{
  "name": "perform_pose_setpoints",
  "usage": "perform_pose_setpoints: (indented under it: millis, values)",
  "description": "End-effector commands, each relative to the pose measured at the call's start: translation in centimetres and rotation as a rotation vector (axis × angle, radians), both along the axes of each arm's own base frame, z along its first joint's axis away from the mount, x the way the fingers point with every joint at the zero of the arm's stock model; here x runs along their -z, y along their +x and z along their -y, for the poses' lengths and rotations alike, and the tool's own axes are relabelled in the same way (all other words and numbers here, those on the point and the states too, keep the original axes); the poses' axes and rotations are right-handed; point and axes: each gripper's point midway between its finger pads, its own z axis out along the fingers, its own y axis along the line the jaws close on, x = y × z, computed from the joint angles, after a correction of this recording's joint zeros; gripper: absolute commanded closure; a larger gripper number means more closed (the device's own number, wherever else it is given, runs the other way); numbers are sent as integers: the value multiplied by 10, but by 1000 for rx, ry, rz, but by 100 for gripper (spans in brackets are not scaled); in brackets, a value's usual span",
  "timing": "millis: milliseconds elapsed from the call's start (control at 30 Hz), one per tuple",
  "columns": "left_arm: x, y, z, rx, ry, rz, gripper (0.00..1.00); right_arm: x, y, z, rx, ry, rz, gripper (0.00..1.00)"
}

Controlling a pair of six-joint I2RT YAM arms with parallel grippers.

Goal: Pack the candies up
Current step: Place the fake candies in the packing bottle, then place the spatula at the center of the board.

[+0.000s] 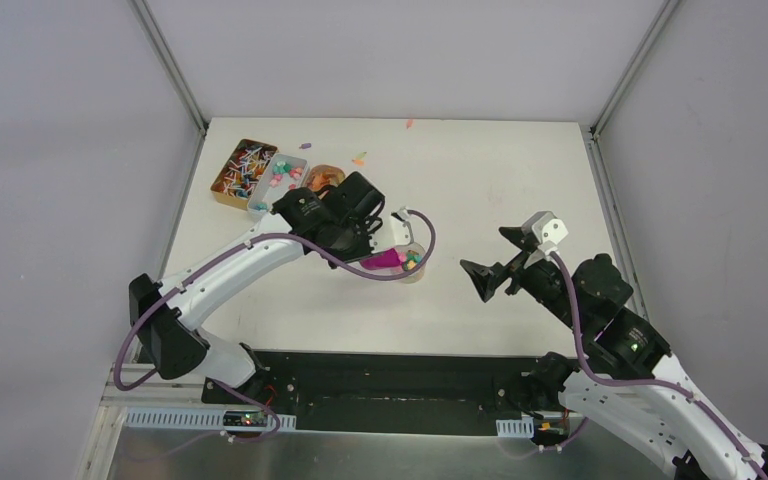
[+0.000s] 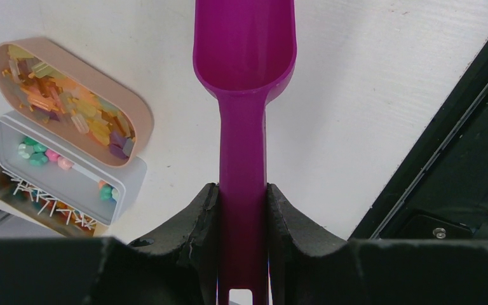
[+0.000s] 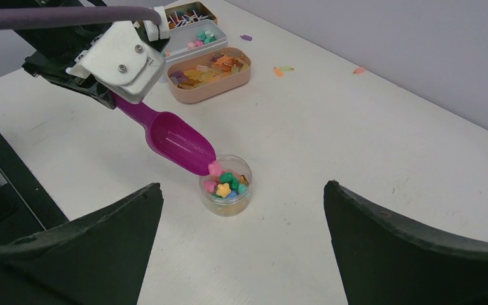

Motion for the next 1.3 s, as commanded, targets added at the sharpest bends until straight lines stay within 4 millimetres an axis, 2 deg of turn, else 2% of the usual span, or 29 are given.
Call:
perform_pose_setpoints:
  millis: [0,433,567,700,833,967,1067,1267]
  values:
    - [-20,7,6,-19,-9,63,100,-21,-2,6,17,38,42,0]
    - [-31,13,9,-24,-3,117,100,-19,-4,9,22,43,39,0]
    - [-47,22,13,-51,-67,183,100,-18,-5,10,21,47,36,0]
    - [-68,38,11,-115,-137,309,100,-19,-6,8,14,58,29,0]
    - [-92,55,4,-206,-271,415,100,-22,-8,8,11,74,26,0]
    - [-106,69,5,-292,-431,454,100,-23,-9,7,8,91,14,0]
    - [-102,81,4,-363,-479,482,100,-25,-10,6,0,105,13,0]
    - [-78,100,7,-540,-512,460,100,-27,-11,6,2,127,3,0]
